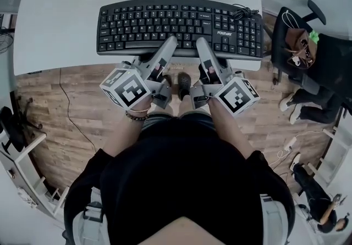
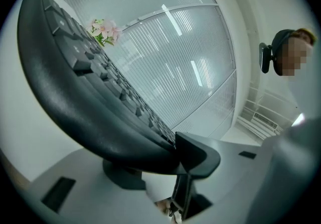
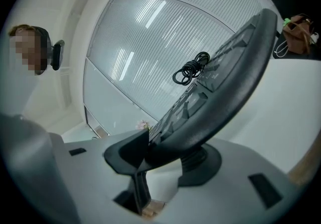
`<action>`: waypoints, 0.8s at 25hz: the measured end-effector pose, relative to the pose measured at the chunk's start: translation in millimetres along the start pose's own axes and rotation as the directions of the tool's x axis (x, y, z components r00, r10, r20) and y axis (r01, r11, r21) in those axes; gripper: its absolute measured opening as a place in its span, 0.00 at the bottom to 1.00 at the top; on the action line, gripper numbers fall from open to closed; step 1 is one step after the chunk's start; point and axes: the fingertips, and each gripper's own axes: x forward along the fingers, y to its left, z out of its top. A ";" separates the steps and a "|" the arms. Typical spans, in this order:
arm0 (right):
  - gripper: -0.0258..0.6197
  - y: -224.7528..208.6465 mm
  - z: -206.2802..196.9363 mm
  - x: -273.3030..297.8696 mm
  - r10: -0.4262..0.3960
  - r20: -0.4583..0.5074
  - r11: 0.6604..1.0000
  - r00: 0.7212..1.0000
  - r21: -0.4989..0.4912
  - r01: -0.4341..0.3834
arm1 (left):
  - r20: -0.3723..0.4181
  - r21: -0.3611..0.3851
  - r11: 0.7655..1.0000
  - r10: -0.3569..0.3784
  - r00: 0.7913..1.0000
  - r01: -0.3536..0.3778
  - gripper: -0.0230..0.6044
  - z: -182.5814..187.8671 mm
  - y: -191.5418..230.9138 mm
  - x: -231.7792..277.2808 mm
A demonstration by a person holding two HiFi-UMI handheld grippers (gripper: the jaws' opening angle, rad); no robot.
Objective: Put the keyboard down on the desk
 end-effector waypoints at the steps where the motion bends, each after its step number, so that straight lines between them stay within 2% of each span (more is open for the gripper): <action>1: 0.32 1.2 -0.2 1.3 -0.004 -0.006 1.000 1.000 0.002 0.004 | -0.002 -0.001 1.000 0.002 1.000 -0.002 0.32 -1.1 1.3 0.2; 5: 0.32 -6.5 -0.9 -0.7 -0.047 -0.015 0.999 0.999 -0.001 0.047 | -0.013 -0.015 1.000 0.010 1.000 -0.010 0.32 -4.8 6.1 1.3; 20: 0.32 -21.6 -16.9 3.5 -0.059 -0.064 0.997 0.996 0.038 0.062 | -0.048 -0.036 0.998 0.051 0.998 -0.052 0.32 -19.3 25.3 1.3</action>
